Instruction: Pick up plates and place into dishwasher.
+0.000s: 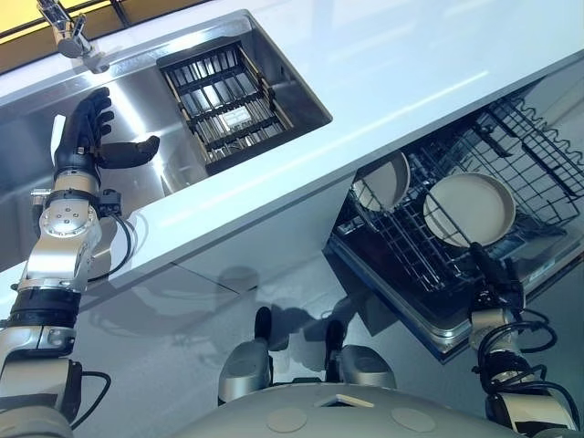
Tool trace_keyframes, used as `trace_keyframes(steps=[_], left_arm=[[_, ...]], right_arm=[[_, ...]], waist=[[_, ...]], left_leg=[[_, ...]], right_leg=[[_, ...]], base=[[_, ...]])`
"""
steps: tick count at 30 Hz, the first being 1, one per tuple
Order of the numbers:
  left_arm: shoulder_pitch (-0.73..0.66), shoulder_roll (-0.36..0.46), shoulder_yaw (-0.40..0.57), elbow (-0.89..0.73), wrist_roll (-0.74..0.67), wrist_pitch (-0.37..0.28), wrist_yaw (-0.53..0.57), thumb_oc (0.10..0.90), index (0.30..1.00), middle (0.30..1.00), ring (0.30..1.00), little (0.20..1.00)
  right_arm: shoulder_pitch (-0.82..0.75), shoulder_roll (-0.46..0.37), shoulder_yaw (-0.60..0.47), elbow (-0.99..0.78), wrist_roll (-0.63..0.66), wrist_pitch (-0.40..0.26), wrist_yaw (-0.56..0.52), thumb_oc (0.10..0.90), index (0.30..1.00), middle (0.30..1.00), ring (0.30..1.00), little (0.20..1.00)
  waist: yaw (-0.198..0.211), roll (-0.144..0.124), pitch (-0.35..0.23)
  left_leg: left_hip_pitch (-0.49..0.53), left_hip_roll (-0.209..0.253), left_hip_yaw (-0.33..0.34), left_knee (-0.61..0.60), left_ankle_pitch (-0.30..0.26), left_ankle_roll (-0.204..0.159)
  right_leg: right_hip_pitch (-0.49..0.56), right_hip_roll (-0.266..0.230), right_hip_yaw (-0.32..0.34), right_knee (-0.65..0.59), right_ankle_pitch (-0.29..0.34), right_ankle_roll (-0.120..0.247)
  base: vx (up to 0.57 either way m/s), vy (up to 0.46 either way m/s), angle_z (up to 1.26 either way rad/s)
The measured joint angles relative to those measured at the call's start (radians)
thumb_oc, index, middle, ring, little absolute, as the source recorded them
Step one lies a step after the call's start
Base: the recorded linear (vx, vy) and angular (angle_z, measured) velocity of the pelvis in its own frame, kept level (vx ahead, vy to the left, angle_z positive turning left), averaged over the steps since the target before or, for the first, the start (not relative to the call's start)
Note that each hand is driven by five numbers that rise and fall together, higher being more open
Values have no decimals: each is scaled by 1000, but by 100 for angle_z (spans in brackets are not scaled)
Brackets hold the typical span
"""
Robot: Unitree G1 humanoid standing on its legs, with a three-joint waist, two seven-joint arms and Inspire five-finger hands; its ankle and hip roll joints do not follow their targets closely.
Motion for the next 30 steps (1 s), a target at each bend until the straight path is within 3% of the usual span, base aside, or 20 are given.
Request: trace_keyframes(steps=[5, 10, 12, 16, 20, 26, 30], left_arm=[[-51, 0, -41, 5, 0, -1, 1, 800, 900, 900, 900, 900], [-81, -10, -77, 49, 1, -6, 2, 800, 900, 900, 900, 900], [-108, -50, -81, 91, 2, -26, -1, 800, 900, 900, 900, 900], [-126, -58, -76, 146, 1, -49, -12, 800, 900, 900, 900, 900], [-147, -67, -78, 180, 1, -53, -18, 800, 900, 900, 900, 900], [-148, -79, -73, 188, 5, -62, -18, 800, 900, 900, 900, 900], [-135, -84, -73, 162, 9, -68, -29, 800, 900, 900, 900, 900]], right_arm=[[-38, 40, 43, -124, 84, -83, 12, 800, 900, 900, 900, 900], [-181, 71, 120, -195, 48, -141, -6, 800, 900, 900, 900, 900], [-228, 76, 119, -217, 32, -165, -58, 800, 900, 900, 900, 900], [-242, 76, 118, -244, 28, -224, -88, 800, 900, 900, 900, 900], [-242, 78, 118, -264, -15, -240, -134, 800, 900, 900, 900, 900], [-242, 80, 110, -267, -157, -214, -212, 800, 900, 900, 900, 900], [-243, 84, 99, -267, -488, -140, -399, 800, 900, 900, 900, 900]], waist=[[2, 5, 20], [11, 13, 26], [44, 31, 37], [59, 44, 45], [60, 45, 46], [58, 45, 46], [54, 46, 46]], left_leg=[[-5, 10, 1, 2, 6, -10], [-6, 9, 2, 3, 7, -11], [-7, 8, 1, 1, 9, -10], [-13, -1, 11, -1, 20, 4], [-14, -8, 23, -6, 22, 8], [-6, -8, 24, -11, 24, 10], [5, -9, 26, -12, 25, 12]], right_leg=[[-1, 10, -4, -2, 5, -10], [-3, 9, -5, -2, 10, -18], [-2, 7, -11, -3, 12, -22], [-1, 1, -16, -3, 3, -25], [1, -4, -14, -3, -2, -19], [6, -5, -12, -3, -4, -16], [22, -5, -8, -3, -9, -12]], base=[[7, 21, 0], [54, 54, 1], [80, 55, 8], [58, 52, 17], [36, 57, 8], [16, 56, 1], [-32, 79, 8]])
